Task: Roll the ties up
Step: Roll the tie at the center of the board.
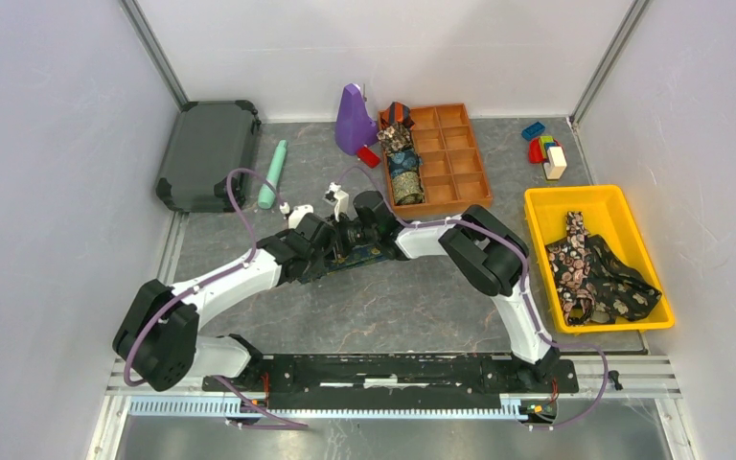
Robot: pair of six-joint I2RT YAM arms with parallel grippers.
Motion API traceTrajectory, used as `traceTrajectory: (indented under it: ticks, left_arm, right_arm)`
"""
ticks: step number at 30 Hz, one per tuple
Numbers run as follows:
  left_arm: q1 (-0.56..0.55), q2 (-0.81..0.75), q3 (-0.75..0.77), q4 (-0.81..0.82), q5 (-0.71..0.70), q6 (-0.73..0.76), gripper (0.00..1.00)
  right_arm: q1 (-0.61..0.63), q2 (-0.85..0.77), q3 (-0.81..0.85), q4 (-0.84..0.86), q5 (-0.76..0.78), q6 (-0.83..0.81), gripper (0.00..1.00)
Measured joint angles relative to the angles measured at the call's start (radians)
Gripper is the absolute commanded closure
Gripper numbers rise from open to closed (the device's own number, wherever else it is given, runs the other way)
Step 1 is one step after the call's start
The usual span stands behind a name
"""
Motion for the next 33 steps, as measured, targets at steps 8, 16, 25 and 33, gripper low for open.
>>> traceTrajectory:
  ticks: [8,16,25,33]
  left_arm:
    - [0.000,-0.021,0.000,-0.013,0.023,0.021,0.38]
    - [0.000,-0.113,0.000,-0.055,0.026,0.022,0.38]
    - [0.000,-0.266,-0.051,-0.089,-0.026,0.014,0.43]
    - [0.000,-0.329,-0.199,-0.068,-0.065,-0.019,0.47]
  right_arm:
    - [0.000,0.024,0.000,0.021,0.002,0.006,0.76]
    - [0.010,0.025,0.000,0.021,-0.001,0.006,0.76]
    - [0.018,0.025,-0.001,0.021,-0.004,0.006,0.77]
    - [0.018,0.025,-0.011,0.025,-0.004,0.006,0.77]
